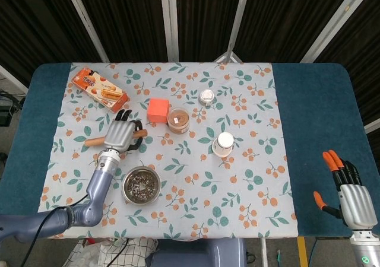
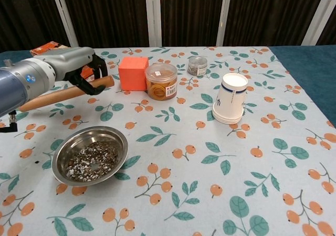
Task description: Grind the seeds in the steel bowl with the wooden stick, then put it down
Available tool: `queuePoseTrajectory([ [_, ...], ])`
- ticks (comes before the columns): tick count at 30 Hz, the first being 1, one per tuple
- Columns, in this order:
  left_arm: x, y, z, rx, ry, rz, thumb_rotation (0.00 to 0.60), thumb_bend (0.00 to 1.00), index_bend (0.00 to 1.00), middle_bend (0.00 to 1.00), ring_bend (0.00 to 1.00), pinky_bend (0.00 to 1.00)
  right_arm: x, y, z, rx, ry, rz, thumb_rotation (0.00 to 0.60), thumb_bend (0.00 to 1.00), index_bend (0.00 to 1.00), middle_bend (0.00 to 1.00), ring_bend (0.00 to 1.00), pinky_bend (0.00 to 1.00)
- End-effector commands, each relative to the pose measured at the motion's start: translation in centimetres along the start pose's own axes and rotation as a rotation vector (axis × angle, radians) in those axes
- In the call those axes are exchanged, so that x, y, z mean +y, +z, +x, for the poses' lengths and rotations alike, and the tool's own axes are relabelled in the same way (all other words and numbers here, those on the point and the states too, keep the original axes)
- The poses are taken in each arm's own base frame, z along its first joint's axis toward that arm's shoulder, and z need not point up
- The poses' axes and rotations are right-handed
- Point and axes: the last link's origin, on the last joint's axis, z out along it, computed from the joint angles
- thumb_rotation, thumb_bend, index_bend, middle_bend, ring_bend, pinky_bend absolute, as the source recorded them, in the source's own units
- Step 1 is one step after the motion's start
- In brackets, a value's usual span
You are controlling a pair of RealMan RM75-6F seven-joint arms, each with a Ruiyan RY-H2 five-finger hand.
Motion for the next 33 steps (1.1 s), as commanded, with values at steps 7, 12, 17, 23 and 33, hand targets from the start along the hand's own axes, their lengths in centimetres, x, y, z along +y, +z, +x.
queuePoseTrajectory([
  [7,0.7,-3.9,4.1,0.129,-0.240,-0.099,0.600,0.84,0.52,0.51,0.08,0.01,0.2,0.1,0.0,-0.004,0.000,-0.015,0.600,0.37,0.00,0.00,0.00,0.00],
  [12,1.6,-6.5,5.8,0.195,-0.343,-0.179,0.600,0.84,0.52,0.51,0.08,0.01,0.3,0.1,-0.1,-0.009,-0.007,-0.032,0.600,0.37,0.00,0.00,0.00,0.00],
  [17,2.5,-9.2,6.9,0.229,-0.447,-0.273,0.600,0.84,0.52,0.51,0.08,0.01,0.4,0.1,0.1,0.004,-0.012,-0.046,0.600,0.37,0.00,0.00,0.00,0.00],
  [23,3.5,-12.0,7.3,0.255,-0.591,-0.382,0.600,0.84,0.52,0.52,0.08,0.01,0.8,0.1,0.1,0.004,-0.029,-0.066,0.600,0.37,0.00,0.00,0.00,0.00],
  [33,3.6,-15.3,4.4,0.226,-0.831,-0.491,0.600,0.84,0.53,0.52,0.08,0.01,0.9,0.1,0.1,0.005,-0.049,-0.079,0.600,0.37,0.00,0.00,0.00,0.00],
])
